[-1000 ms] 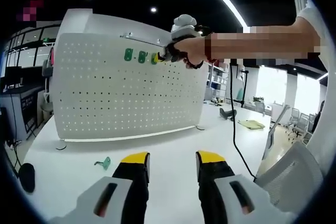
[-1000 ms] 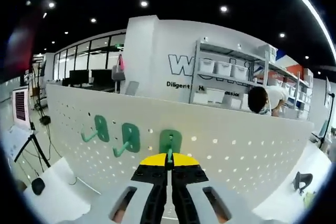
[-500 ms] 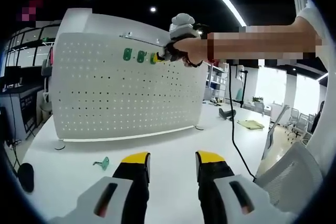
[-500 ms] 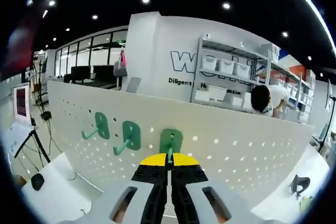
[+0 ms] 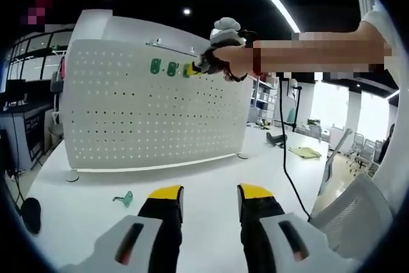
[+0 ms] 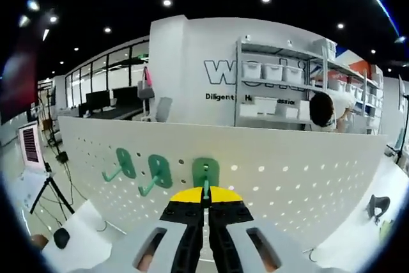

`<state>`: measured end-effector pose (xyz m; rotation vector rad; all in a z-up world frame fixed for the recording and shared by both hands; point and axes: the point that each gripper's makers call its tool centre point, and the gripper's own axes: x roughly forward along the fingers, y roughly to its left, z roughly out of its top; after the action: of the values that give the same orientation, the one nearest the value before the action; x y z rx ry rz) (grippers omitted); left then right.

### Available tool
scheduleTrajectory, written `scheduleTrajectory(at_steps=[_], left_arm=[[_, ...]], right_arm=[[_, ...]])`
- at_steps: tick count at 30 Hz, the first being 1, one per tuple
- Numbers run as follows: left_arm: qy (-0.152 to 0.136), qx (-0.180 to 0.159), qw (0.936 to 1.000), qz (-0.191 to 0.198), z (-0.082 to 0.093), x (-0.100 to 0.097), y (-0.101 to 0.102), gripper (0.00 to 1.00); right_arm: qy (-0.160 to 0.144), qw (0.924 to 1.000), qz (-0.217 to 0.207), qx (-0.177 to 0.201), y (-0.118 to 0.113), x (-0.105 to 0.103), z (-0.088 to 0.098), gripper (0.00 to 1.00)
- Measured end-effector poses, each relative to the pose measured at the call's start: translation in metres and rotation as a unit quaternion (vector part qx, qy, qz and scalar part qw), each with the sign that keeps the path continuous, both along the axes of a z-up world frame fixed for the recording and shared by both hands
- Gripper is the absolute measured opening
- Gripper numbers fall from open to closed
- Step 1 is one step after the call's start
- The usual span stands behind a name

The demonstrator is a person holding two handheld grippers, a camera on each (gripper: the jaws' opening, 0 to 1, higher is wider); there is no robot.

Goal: Insert the hook assembly into the mounting plate slot until the hook locks in place.

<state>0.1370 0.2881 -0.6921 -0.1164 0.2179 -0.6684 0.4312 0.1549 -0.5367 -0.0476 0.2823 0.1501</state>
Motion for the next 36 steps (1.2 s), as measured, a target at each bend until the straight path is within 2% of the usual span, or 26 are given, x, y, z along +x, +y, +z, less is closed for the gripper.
scheduleTrajectory(at_steps=[6, 16, 18, 19, 21, 22, 24, 27, 30, 36], left_arm=[[0.002, 0.000, 1.0000, -0.004, -0.001, 0.000, -0.003, 0.35], [0.000, -0.006, 1.0000, -0.002, 0.001, 0.001, -0.002, 0.35], [0.000, -0.007, 1.0000, -0.002, 0.001, 0.002, -0.002, 0.35], [-0.001, -0.007, 1.0000, -0.001, 0.001, 0.002, -0.002, 0.35], [0.000, -0.007, 1.0000, 0.002, 0.001, 0.002, 0.000, 0.35], [0.000, -0.008, 1.0000, 0.003, 0.001, 0.002, 0.000, 0.35], [0.001, -0.009, 0.9999, 0.005, 0.000, 0.003, 0.001, 0.34], [0.002, -0.007, 1.0000, 0.004, -0.001, 0.004, 0.000, 0.34], [0.003, -0.005, 1.0000, 0.002, -0.002, 0.003, -0.001, 0.34], [0.004, -0.005, 1.0000, -0.001, -0.003, 0.003, -0.003, 0.34]], right_arm=[[0.007, 1.0000, 0.002, 0.002, 0.001, -0.003, -0.002, 0.00], [-0.012, 0.9999, -0.007, -0.006, 0.001, 0.001, -0.001, 0.00], [-0.012, 0.9999, -0.010, 0.002, 0.001, 0.004, -0.001, 0.00], [-0.011, 0.9999, -0.010, -0.001, 0.002, 0.005, -0.001, 0.00], [-0.016, 0.9981, 0.000, -0.059, 0.002, 0.006, -0.001, 0.00], [-0.017, 0.9984, -0.001, -0.054, 0.004, 0.006, -0.001, 0.00], [-0.013, 0.9999, -0.005, -0.003, 0.004, 0.006, -0.002, 0.00], [-0.018, 0.9994, -0.001, -0.031, 0.002, 0.006, -0.002, 0.00], [-0.020, 0.9996, -0.001, -0.020, 0.001, 0.003, -0.002, 0.00], [-0.025, 0.9994, 0.002, -0.022, 0.002, -0.004, -0.003, 0.00]])
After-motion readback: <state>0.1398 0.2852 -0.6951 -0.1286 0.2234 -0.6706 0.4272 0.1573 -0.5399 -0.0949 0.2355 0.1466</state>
